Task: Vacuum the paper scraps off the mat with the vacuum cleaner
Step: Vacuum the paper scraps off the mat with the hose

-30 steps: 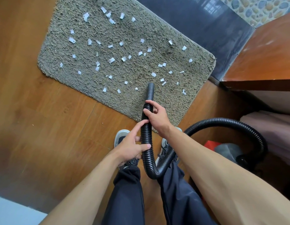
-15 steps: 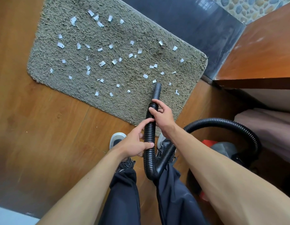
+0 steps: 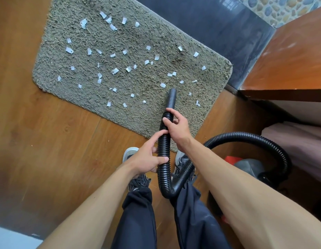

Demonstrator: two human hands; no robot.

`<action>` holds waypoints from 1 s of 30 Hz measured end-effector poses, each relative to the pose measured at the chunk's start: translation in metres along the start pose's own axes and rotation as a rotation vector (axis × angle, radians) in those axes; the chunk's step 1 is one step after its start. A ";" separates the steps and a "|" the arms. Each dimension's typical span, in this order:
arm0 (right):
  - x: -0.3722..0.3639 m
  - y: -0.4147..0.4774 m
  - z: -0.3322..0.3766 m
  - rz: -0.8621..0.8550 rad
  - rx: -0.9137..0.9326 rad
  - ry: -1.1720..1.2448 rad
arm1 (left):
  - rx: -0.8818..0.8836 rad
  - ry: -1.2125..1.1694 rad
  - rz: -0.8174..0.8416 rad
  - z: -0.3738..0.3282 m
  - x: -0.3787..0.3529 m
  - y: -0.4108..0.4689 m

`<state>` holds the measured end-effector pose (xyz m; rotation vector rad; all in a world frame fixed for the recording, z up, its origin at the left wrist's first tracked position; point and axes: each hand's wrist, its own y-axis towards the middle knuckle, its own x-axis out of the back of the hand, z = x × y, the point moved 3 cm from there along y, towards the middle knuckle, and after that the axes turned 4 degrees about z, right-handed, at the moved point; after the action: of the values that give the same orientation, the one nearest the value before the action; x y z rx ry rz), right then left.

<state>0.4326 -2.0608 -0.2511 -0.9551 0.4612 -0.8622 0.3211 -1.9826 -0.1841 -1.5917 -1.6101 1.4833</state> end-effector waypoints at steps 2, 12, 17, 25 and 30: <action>0.002 0.002 0.001 0.004 0.006 -0.015 | -0.008 0.009 0.004 -0.001 -0.001 0.002; -0.025 0.012 0.009 0.068 -0.010 -0.086 | -0.015 -0.053 -0.039 0.003 0.017 -0.009; -0.025 0.013 0.011 0.068 0.024 -0.098 | -0.017 -0.056 -0.026 0.001 0.018 -0.008; -0.017 0.019 0.019 0.060 0.032 -0.079 | -0.019 -0.029 -0.035 -0.011 0.014 -0.002; -0.009 0.016 0.016 0.048 0.057 -0.056 | -0.017 0.012 -0.034 -0.013 0.010 -0.002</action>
<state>0.4451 -2.0402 -0.2562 -0.9098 0.4083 -0.7994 0.3293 -1.9683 -0.1811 -1.5716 -1.6388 1.4444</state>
